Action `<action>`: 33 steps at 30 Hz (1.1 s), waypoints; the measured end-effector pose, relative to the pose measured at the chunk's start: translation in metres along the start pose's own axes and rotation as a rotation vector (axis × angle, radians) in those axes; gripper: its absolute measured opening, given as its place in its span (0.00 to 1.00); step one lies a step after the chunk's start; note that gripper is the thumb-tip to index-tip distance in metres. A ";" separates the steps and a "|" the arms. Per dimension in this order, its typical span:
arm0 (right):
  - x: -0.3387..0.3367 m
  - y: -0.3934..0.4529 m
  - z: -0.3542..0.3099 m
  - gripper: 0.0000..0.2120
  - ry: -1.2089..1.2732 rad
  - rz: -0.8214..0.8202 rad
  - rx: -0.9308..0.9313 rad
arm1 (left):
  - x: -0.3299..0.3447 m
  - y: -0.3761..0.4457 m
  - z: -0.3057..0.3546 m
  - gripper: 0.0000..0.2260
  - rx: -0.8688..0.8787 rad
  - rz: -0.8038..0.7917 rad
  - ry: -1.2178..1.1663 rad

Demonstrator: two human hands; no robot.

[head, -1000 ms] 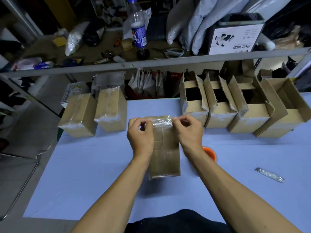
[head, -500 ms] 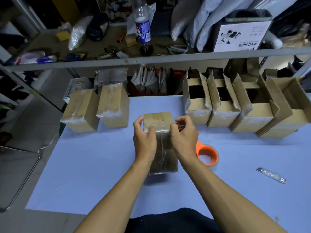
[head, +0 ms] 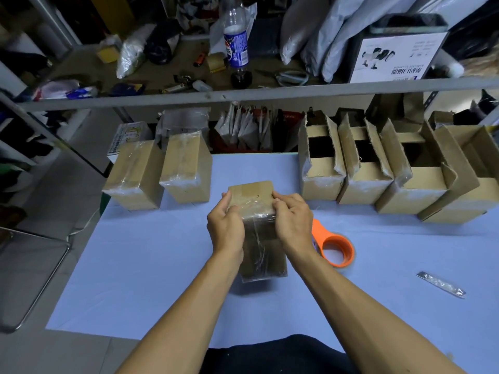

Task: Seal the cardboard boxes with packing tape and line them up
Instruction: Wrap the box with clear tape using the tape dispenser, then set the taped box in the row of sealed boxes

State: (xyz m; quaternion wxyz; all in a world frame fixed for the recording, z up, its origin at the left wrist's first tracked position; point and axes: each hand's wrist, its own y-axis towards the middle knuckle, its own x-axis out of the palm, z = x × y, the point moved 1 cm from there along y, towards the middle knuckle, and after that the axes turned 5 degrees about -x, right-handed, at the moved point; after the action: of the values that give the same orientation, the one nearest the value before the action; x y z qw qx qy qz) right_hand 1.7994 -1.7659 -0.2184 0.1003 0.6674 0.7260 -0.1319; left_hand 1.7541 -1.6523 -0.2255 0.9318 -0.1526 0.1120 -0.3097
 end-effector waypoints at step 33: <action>0.087 0.074 0.055 0.33 0.095 -0.352 0.345 | 0.013 0.121 -0.024 0.18 -0.063 -0.298 0.414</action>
State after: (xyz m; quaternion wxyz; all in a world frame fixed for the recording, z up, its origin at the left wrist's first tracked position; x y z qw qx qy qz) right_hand 1.8636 -1.6965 -0.3029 -0.0740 0.5436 0.8015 -0.2379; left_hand 1.8222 -1.5733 -0.2917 0.8278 -0.1297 0.2862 -0.4647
